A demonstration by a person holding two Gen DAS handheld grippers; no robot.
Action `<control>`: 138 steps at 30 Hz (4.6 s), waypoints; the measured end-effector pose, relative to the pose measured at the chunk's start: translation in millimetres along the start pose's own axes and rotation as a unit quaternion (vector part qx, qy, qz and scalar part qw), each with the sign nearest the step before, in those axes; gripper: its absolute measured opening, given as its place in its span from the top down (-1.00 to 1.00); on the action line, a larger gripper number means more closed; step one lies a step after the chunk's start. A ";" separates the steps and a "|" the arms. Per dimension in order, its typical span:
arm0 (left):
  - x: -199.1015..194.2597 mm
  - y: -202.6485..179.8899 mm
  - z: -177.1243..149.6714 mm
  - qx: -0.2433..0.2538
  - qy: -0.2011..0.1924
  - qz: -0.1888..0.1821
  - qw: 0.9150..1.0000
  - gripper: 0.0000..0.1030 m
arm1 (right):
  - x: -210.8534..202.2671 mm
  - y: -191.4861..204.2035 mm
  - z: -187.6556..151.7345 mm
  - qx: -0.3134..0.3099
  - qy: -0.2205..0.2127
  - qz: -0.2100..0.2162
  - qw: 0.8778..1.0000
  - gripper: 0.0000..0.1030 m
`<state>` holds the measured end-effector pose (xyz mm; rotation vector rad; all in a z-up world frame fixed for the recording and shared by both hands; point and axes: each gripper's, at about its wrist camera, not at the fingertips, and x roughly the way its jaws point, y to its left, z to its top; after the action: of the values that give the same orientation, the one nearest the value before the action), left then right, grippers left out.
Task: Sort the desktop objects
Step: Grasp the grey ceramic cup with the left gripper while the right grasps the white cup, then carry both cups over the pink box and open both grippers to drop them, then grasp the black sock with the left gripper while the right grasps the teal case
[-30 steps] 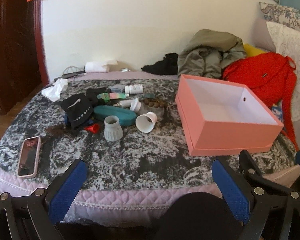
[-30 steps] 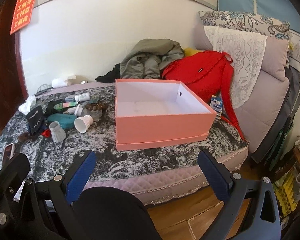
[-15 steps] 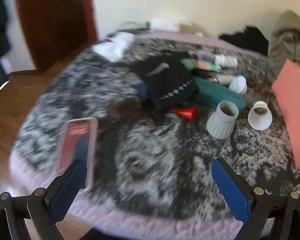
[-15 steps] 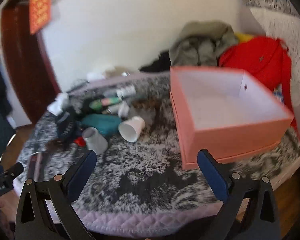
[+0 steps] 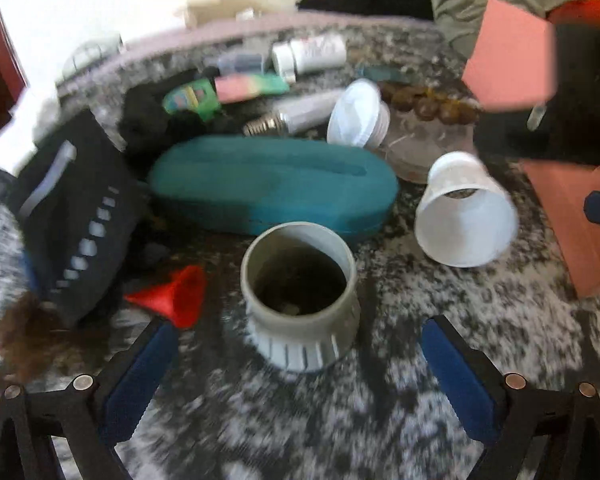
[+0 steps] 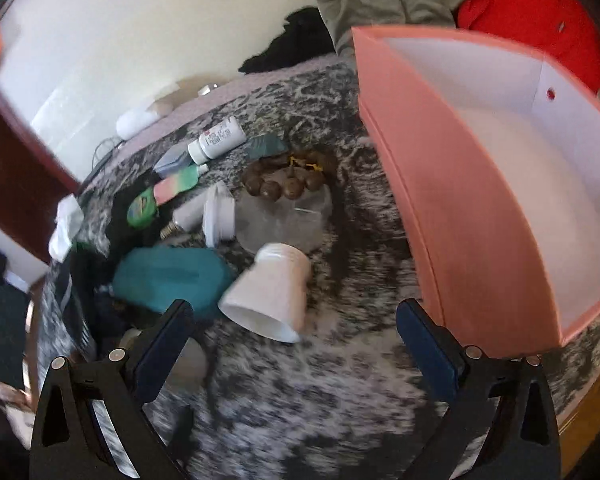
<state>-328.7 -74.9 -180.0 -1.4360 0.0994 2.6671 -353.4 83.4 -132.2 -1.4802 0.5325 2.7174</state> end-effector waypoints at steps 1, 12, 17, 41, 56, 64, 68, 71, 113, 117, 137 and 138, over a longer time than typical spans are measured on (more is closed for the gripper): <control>7.2 1.3 2.7 -0.006 0.007 -0.005 1.000 -0.84 | 4.6 1.2 0.8 0.005 0.004 0.003 1.000 -1.00; 8.4 23.1 3.4 -0.066 0.034 -0.032 0.997 -0.18 | 59.4 8.9 7.4 0.060 0.057 0.040 0.996 -0.52; -30.7 33.6 4.6 -0.071 -0.006 -0.019 0.997 -0.18 | 65.9 -3.6 2.4 0.085 0.092 0.108 0.986 -0.15; -203.6 -58.1 2.5 -0.023 -0.154 -0.075 0.985 -0.18 | -196.6 -44.1 -46.3 -0.025 -0.146 0.172 0.974 -0.15; -113.6 -227.1 88.8 0.071 -0.122 -0.133 0.981 -0.16 | -227.5 -172.2 12.5 0.009 -0.309 -0.083 0.947 -0.16; -29.7 -254.5 93.0 0.086 -0.041 -0.086 0.992 -0.17 | -117.0 -231.8 50.2 0.005 -0.116 -0.097 0.988 -0.17; -34.5 -265.7 87.1 0.101 -0.058 -0.065 0.991 -0.63 | -114.2 -242.3 50.6 -0.007 -0.133 -0.118 0.984 -0.79; -32.7 -274.6 79.6 0.120 -0.060 -0.037 0.990 -0.70 | -120.2 -242.8 50.5 -0.009 -0.148 -0.125 0.981 -0.87; -138.1 -90.7 30.5 -0.032 -0.111 0.035 0.993 -0.82 | -167.5 -127.2 26.6 0.005 -0.268 -0.070 0.961 -0.87; -120.6 1.5 14.0 -0.100 -0.079 0.108 0.986 -0.82 | -142.1 -53.4 9.3 -0.069 -0.246 -0.017 0.967 -0.88; 3.5 183.9 47.2 -0.208 0.058 0.088 0.972 -0.82 | 102.4 146.3 -65.4 -0.523 -0.032 -0.042 0.851 -0.89; 10.4 187.7 50.1 -0.209 0.063 0.091 0.972 -0.82 | 106.5 147.9 -66.1 -0.528 -0.039 -0.041 0.847 -0.91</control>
<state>-400.0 -254.9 -160.2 -1.7944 -0.3603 2.8622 -382.5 -92.3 -208.7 -1.3570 -1.2097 3.0570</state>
